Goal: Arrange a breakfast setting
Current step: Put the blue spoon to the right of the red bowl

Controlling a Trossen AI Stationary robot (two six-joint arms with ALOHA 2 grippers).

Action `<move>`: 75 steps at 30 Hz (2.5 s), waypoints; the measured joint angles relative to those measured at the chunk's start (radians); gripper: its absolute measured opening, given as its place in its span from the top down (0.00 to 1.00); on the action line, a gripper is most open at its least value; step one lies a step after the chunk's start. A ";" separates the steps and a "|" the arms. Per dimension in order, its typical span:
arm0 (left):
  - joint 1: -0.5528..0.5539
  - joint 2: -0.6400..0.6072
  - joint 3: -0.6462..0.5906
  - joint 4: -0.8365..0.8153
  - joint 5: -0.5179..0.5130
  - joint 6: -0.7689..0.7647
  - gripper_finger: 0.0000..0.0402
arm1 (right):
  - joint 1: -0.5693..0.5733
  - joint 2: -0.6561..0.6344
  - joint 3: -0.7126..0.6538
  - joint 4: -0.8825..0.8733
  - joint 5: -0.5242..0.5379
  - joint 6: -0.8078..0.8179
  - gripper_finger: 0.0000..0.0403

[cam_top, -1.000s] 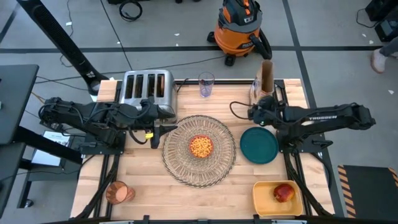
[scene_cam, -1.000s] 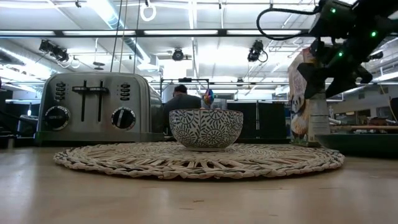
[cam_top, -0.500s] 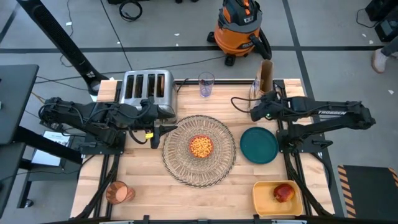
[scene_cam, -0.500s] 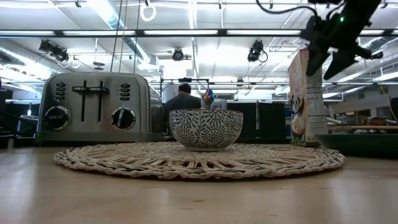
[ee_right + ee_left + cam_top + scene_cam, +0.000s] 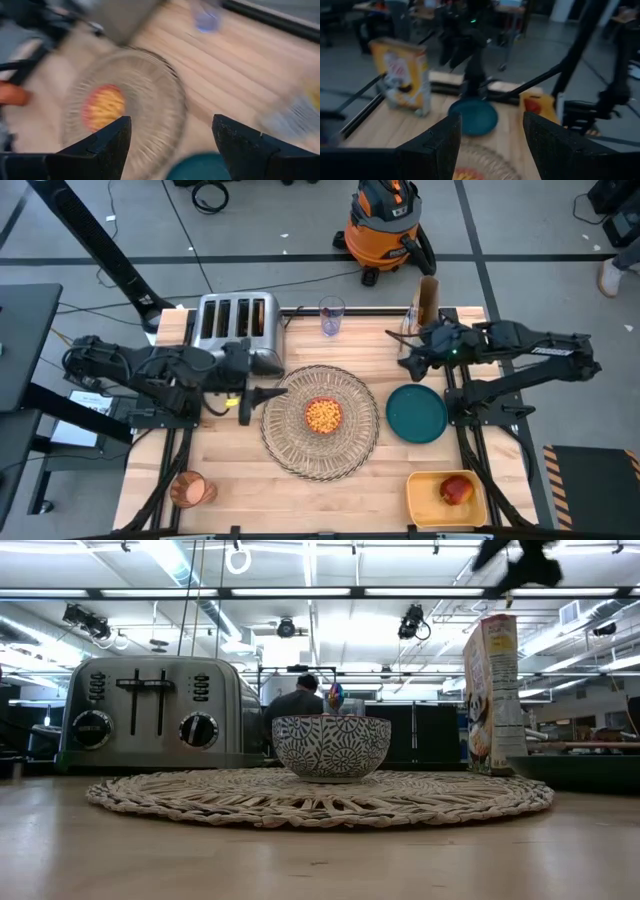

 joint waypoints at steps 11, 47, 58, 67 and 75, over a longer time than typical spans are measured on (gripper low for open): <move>-0.083 -0.009 0.000 0.043 -0.010 0.025 0.46 | 0.169 0.225 0.069 0.323 -0.001 -0.128 0.31; -0.138 -0.177 0.000 -0.072 -0.123 0.091 0.46 | 0.076 0.747 0.430 0.977 0.245 -0.786 0.33; -0.102 -0.177 0.000 -0.164 -0.180 0.047 0.46 | -0.221 0.858 0.455 0.699 0.293 -0.729 0.34; -0.031 -0.177 0.000 -0.172 -0.180 0.040 0.46 | -0.385 0.894 0.457 0.607 0.095 -0.635 0.39; 0.037 -0.177 0.000 -0.185 -0.180 0.040 0.46 | -0.458 0.929 0.453 0.565 -0.080 -0.633 0.42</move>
